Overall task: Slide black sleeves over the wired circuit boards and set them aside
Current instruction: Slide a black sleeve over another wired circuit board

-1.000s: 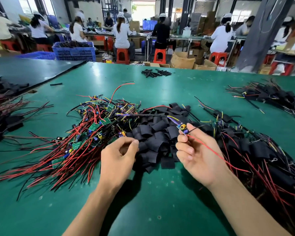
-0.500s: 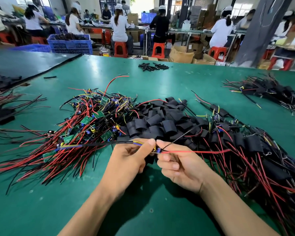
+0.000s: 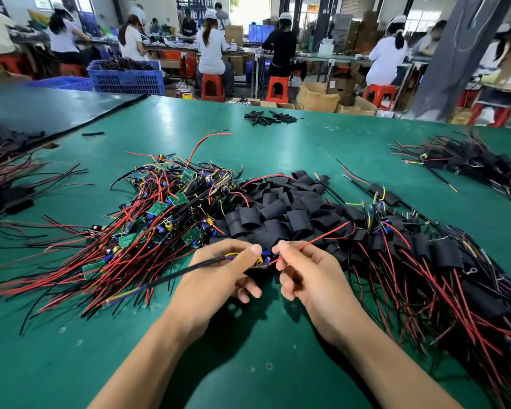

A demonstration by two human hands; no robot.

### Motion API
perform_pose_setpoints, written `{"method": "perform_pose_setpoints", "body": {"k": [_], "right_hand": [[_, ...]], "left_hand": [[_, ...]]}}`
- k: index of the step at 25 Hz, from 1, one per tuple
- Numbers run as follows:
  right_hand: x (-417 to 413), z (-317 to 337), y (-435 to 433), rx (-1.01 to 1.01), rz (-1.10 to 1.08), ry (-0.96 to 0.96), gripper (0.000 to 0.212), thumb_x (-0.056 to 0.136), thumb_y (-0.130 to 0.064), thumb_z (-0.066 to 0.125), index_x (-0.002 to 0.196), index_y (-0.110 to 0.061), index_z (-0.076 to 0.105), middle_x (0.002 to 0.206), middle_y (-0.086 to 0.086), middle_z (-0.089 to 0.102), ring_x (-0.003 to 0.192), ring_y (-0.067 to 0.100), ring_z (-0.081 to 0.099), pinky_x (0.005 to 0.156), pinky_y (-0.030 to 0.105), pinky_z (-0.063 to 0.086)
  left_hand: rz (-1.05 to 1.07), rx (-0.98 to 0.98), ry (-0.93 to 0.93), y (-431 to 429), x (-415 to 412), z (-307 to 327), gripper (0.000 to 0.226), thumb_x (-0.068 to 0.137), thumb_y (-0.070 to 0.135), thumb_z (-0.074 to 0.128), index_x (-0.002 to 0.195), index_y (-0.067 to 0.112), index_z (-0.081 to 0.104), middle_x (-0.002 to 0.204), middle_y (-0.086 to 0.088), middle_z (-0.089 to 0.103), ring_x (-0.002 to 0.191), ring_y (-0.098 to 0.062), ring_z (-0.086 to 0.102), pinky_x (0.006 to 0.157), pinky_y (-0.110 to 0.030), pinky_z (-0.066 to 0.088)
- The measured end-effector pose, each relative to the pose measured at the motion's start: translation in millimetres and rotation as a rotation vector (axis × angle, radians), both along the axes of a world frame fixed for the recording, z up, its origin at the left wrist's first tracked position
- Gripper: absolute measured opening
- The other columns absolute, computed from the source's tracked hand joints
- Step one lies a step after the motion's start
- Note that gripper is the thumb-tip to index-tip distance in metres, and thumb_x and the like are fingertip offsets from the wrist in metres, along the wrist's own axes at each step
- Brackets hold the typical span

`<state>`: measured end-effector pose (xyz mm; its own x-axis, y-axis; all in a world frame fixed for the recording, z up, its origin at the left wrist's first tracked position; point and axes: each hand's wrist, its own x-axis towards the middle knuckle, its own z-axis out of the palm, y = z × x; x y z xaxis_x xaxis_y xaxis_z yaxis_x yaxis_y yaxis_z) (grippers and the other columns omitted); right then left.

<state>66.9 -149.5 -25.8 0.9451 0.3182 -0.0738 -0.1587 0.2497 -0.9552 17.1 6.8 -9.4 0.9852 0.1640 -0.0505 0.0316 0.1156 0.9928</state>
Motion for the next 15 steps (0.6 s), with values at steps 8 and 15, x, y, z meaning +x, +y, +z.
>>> {"method": "perform_pose_setpoints", "body": {"k": [8, 15], "right_hand": [[-4.5, 3.2, 3.8, 0.064, 0.007, 0.009, 0.023, 0.097, -0.001, 0.056, 0.086, -0.010, 0.075, 0.075, 0.012, 0.067, 0.049, 0.017, 0.053, 0.047, 0.025, 0.043], [0.0, 6.3, -3.3, 0.189, -0.134, -0.049, 0.011, 0.079, -0.019, 0.071, 0.085, -0.016, 0.080, 0.088, 0.014, 0.075, 0.052, 0.014, 0.057, 0.053, 0.022, 0.049]], "left_hand": [[0.054, -0.326, 0.162, 8.1, 4.1, 1.0, 0.013, 0.071, 0.005, 0.073, 0.082, 0.008, 0.065, 0.080, -0.020, 0.073, 0.060, -0.021, 0.069, 0.054, -0.025, 0.057], [0.202, -0.544, 0.208, 21.5, 8.3, 6.5, 0.013, 0.085, 0.004, 0.065, 0.097, 0.003, 0.067, 0.074, -0.015, 0.071, 0.054, -0.017, 0.067, 0.050, -0.021, 0.056]]}}
